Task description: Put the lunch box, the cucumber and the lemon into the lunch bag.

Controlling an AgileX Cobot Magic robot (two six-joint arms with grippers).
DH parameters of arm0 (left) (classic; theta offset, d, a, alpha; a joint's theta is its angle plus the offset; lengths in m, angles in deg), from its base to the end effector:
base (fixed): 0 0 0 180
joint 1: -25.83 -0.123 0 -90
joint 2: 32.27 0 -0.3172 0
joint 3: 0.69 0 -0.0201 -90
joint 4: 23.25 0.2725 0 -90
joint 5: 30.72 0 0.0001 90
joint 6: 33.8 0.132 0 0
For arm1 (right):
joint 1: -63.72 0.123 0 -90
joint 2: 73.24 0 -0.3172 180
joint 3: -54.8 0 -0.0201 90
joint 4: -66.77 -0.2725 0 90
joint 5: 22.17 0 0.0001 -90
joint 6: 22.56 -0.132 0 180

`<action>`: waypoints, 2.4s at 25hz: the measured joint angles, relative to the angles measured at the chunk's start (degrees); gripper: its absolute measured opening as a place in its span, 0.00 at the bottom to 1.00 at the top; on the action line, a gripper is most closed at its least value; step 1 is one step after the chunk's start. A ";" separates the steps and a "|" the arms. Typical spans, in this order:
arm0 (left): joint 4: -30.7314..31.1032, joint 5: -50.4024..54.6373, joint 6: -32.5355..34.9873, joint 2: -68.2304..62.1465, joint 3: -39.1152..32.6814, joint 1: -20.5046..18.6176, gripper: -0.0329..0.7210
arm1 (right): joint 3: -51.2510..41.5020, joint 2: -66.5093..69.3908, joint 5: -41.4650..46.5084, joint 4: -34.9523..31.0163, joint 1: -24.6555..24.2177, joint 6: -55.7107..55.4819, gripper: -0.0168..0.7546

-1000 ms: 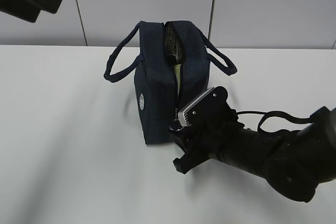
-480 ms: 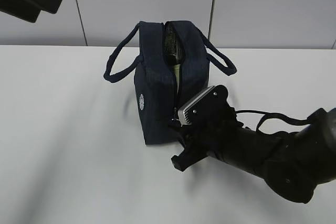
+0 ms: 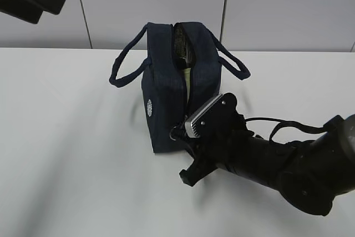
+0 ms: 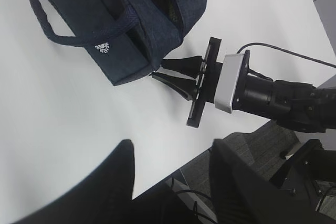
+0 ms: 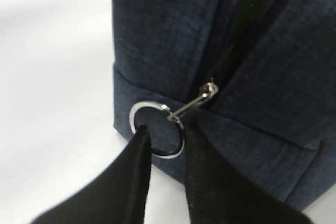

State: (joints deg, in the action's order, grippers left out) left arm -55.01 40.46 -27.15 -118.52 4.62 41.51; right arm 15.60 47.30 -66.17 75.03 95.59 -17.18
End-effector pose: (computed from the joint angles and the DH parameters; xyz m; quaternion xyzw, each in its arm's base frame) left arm 0.2748 -0.1455 0.4040 0.1579 0.9203 -0.2900 0.2095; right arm 0.3263 0.2183 0.0898 -0.3365 0.7779 0.1360 0.5130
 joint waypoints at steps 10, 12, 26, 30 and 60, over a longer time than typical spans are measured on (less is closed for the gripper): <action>0.00 0.00 0.00 0.00 0.00 0.00 0.47 | 0.00 0.00 -0.59 2.08 0.00 -0.40 0.24; 0.00 0.00 0.00 0.00 0.00 0.00 0.47 | 0.00 0.00 -0.59 1.04 0.00 -0.23 0.24; 0.00 0.00 0.00 0.00 0.00 0.00 0.47 | 0.00 0.00 -0.80 -3.97 0.00 3.28 0.32; 0.00 0.00 0.00 0.00 0.00 0.00 0.47 | 0.00 0.98 -0.80 -0.65 0.00 3.28 0.42; 0.00 0.00 0.00 0.00 0.00 0.00 0.46 | 0.49 2.53 -4.20 0.38 0.00 -2.91 0.45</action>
State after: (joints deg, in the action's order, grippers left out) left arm -55.01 40.46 -27.15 -118.52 4.62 41.51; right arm 16.09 49.84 -70.37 75.41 95.59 -20.09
